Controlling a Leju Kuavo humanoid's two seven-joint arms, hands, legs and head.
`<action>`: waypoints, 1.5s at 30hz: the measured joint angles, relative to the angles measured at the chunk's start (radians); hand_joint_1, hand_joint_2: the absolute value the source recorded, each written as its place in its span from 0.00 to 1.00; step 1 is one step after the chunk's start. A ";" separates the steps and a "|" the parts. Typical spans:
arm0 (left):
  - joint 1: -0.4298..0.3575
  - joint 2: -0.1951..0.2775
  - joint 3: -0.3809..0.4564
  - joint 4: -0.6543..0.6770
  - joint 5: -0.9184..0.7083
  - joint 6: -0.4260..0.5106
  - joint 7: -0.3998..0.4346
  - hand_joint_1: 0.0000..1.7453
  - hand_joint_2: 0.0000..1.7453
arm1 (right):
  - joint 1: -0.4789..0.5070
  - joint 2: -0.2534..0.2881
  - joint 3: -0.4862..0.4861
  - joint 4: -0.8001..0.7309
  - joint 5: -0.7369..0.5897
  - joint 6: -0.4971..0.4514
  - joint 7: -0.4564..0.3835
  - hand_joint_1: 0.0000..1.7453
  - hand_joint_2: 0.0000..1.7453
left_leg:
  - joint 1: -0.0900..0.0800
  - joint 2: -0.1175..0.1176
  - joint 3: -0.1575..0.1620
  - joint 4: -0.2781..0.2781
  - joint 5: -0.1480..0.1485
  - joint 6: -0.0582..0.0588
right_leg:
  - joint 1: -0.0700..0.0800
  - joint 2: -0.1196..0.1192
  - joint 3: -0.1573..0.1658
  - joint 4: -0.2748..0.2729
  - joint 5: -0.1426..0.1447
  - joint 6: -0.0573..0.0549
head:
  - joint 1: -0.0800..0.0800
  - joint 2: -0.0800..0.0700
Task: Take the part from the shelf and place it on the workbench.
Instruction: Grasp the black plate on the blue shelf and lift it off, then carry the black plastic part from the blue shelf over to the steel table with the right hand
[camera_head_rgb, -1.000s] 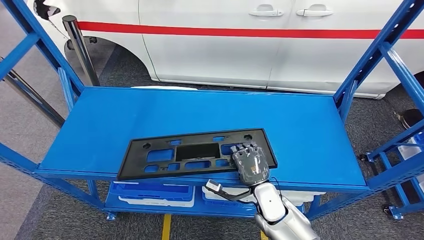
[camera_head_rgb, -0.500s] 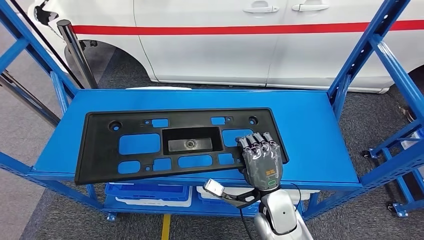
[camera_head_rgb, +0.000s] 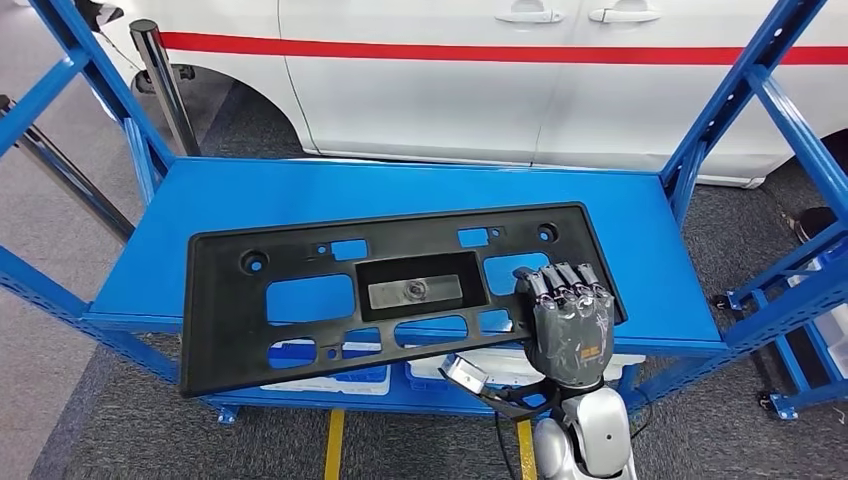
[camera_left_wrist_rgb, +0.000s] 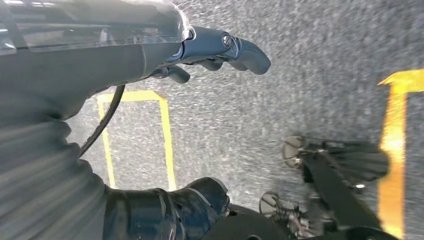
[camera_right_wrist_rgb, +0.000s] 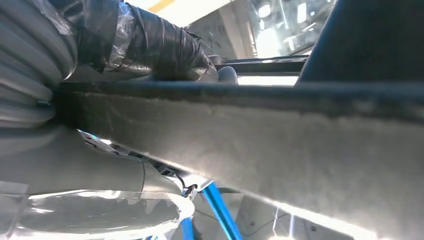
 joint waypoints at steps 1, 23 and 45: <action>0.000 -0.002 0.000 0.000 -0.002 0.002 0.002 0.00 1.00 | 0.003 0.001 -0.006 -0.005 -0.009 0.000 -0.010 1.00 1.00 | -0.001 0.000 -0.011 0.006 0.005 -0.004 | 0.000 0.000 0.049 -0.071 0.014 -0.003 | 0.000 0.000; -0.006 -0.001 0.005 0.000 -0.011 -0.015 0.027 0.00 1.00 | 0.034 -0.014 0.058 0.066 -0.370 -0.003 -0.004 1.00 1.00 | -0.003 -0.002 0.168 -0.048 -0.109 -0.018 | 0.002 -0.011 -0.061 -0.186 0.186 -0.013 | -0.002 0.000; 0.001 0.012 0.038 0.000 -0.037 -0.029 0.015 0.00 1.00 | -0.017 -0.214 0.412 0.144 -0.956 0.345 0.057 1.00 1.00 | 0.005 0.001 -0.041 0.285 -0.177 -0.065 | 0.009 -0.013 -0.031 -0.182 0.145 -0.065 | -0.003 0.000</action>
